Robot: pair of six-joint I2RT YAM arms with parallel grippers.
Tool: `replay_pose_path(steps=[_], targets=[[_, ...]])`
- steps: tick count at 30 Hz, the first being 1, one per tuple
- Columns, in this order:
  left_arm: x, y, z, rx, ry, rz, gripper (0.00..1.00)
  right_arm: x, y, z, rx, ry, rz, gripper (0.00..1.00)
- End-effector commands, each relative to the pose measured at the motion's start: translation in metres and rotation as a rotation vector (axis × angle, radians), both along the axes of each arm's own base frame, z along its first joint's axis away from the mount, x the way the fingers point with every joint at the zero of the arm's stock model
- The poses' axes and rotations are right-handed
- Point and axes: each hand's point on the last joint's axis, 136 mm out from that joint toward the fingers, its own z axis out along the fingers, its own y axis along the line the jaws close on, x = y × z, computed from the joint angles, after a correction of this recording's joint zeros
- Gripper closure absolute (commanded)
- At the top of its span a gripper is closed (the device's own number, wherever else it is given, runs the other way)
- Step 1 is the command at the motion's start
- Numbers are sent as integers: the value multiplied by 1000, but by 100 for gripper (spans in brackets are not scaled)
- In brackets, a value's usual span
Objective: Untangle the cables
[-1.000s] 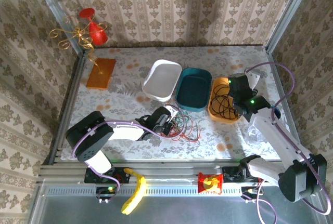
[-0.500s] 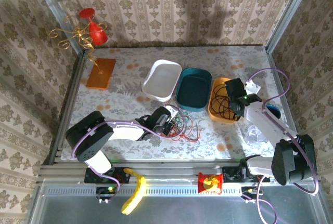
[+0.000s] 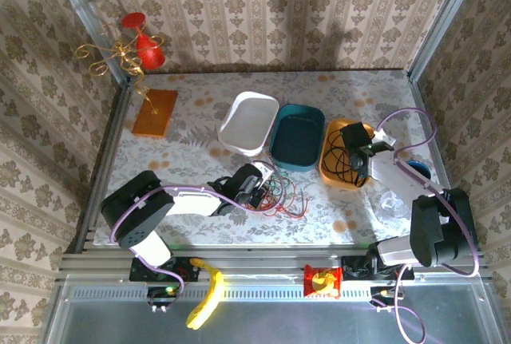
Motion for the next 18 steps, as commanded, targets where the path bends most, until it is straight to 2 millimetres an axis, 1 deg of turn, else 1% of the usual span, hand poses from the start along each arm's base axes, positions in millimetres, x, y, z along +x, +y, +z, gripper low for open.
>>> replay_pose_path(steps=[1,6,10,12,14,15,17,18], targets=[[-11,26,-27,117,79,26,100,5,14,-6,25,4,9,100],[-10,25,-26,115,78,23,100,7,36,-23,48,47,60,100],[-10,24,-24,116,74,23,100,6,47,-37,81,82,74,100],[-9,23,-23,114,73,23,100,7,50,-36,98,77,81,100],[-9,23,-22,113,68,24,100,10,51,-28,103,54,101,100],[-8,23,-20,112,65,25,100,12,51,-21,102,32,111,95],[-8,22,-19,109,61,23,100,17,52,-3,99,-19,139,78],[-8,22,-18,106,59,22,100,18,51,7,92,-43,144,72]])
